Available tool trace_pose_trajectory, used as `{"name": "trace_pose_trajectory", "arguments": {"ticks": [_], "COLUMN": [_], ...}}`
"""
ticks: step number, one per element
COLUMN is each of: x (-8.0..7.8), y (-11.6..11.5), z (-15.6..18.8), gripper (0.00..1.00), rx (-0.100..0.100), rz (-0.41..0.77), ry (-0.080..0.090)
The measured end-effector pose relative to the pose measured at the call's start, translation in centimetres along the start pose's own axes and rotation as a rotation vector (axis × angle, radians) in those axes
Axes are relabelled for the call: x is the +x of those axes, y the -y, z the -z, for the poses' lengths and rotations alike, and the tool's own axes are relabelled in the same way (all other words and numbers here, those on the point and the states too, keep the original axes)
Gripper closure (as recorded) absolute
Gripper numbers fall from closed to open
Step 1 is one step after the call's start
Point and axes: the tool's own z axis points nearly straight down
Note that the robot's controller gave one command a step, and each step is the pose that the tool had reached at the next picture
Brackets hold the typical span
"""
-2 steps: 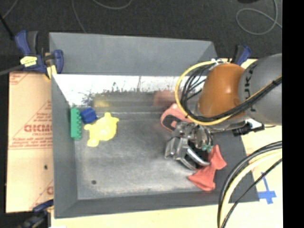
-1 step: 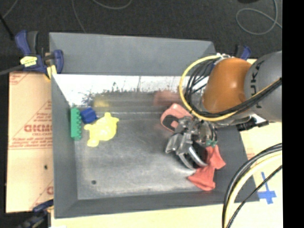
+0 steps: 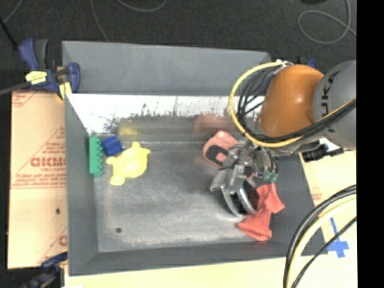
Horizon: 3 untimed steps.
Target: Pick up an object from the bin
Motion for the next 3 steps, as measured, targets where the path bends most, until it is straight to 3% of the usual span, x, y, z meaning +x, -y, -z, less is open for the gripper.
{"name": "trace_pose_trajectory", "arguments": {"ticks": [2, 3], "x": [-0.2, -1.6], "y": [0.3, 1.2], "z": [6.1, 17.9], "gripper": [1.0, 1.0], "rx": [0.0, -0.001], "rz": [0.058, 0.23], "ry": [0.013, 0.005]}}
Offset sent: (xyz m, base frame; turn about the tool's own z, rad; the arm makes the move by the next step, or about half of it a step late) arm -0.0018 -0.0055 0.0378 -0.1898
